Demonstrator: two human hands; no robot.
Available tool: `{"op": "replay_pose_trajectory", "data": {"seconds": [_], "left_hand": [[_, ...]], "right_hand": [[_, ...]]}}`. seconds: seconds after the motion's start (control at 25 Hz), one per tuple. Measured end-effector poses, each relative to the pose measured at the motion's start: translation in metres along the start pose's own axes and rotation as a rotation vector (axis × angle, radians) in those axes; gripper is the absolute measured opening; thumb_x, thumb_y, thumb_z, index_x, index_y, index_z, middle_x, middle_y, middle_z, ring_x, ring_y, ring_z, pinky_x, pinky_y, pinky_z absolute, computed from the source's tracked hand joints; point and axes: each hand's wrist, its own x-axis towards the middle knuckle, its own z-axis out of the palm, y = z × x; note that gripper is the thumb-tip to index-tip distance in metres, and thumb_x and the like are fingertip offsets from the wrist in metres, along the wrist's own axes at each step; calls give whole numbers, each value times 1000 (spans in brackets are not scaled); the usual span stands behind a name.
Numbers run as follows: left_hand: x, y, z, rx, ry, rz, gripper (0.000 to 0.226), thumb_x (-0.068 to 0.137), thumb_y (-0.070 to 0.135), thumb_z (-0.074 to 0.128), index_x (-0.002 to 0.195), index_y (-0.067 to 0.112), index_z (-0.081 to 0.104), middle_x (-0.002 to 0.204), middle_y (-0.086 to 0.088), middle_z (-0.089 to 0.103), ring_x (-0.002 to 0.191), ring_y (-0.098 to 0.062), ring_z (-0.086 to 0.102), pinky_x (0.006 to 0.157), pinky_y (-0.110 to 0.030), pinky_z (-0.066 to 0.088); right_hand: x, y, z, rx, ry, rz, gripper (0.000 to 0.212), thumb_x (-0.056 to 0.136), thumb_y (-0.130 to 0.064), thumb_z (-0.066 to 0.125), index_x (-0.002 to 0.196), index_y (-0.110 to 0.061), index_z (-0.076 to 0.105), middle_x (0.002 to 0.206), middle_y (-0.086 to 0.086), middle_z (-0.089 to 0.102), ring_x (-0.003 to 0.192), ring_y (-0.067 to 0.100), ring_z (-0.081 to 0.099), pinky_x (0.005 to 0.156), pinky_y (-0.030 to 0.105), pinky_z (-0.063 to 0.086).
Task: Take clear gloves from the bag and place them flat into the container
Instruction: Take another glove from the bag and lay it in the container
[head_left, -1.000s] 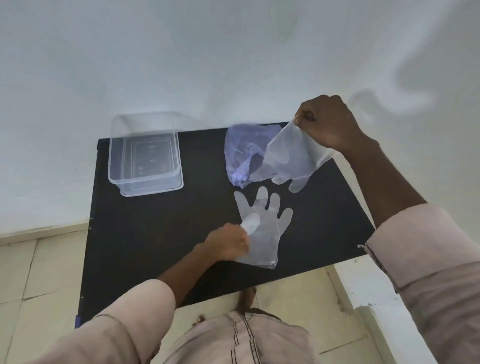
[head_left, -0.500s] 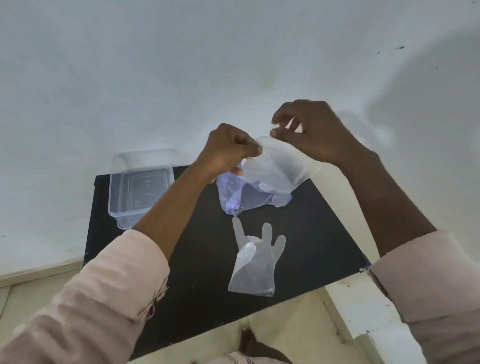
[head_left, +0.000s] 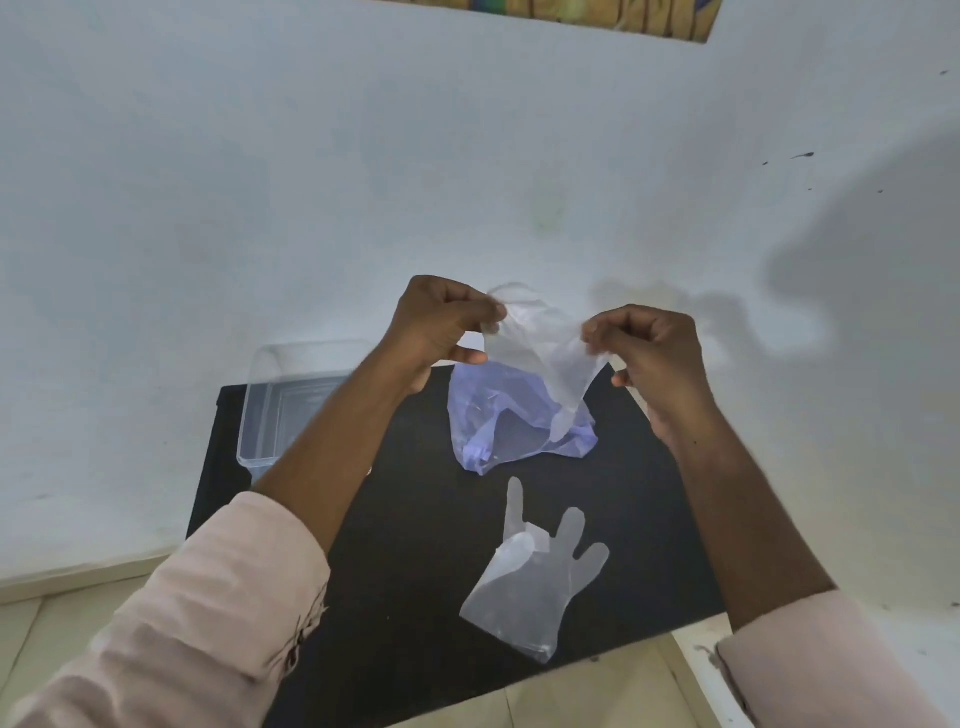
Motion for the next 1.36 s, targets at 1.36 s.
{"op": "replay_pose_trajectory", "data": {"seconds": [1.36], "left_hand": [[0, 16, 11, -378, 29, -28, 5, 79, 1, 71, 79, 4, 76, 76, -12, 74, 67, -21, 72, 61, -27, 58]], "right_hand": [[14, -56, 1, -89, -173, -88, 7, 85, -4, 63, 81, -5, 69, 83, 11, 70, 76, 16, 70, 48, 24, 49]]}}
